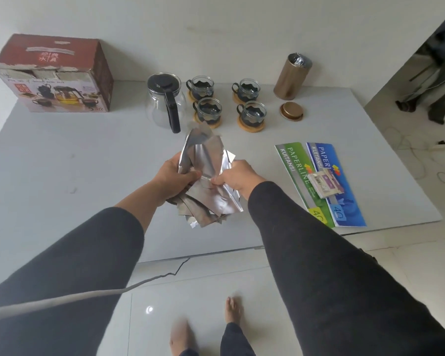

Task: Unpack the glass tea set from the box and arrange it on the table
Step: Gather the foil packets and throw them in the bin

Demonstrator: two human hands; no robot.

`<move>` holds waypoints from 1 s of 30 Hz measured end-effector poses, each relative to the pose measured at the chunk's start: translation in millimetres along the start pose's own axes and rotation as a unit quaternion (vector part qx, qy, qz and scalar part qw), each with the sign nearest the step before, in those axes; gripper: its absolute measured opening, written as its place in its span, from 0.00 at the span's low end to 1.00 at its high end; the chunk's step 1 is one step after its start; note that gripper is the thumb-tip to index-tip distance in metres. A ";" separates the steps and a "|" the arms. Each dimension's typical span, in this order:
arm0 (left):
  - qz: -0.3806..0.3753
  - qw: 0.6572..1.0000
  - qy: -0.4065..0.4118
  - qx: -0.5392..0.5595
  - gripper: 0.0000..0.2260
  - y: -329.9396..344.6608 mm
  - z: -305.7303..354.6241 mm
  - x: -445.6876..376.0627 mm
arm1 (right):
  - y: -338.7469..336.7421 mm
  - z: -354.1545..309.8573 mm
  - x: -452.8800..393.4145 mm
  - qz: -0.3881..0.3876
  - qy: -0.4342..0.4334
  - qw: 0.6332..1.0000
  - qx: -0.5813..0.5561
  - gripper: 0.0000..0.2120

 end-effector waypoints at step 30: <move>-0.270 0.932 0.190 -0.148 0.10 569.2 164.9 93.2 | -367.1 426.8 201.2 0.256 0.212 0.932 -0.143 0.24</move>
Point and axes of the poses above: each hand's wrist, its own x-axis away from the middle knuckle, its own y-axis out of the palm, z = x × y, the point moved 5 cm from there along -x, towards the middle knuckle, and after that the axes turned 4 degrees about -y, right-handed, at the moved point
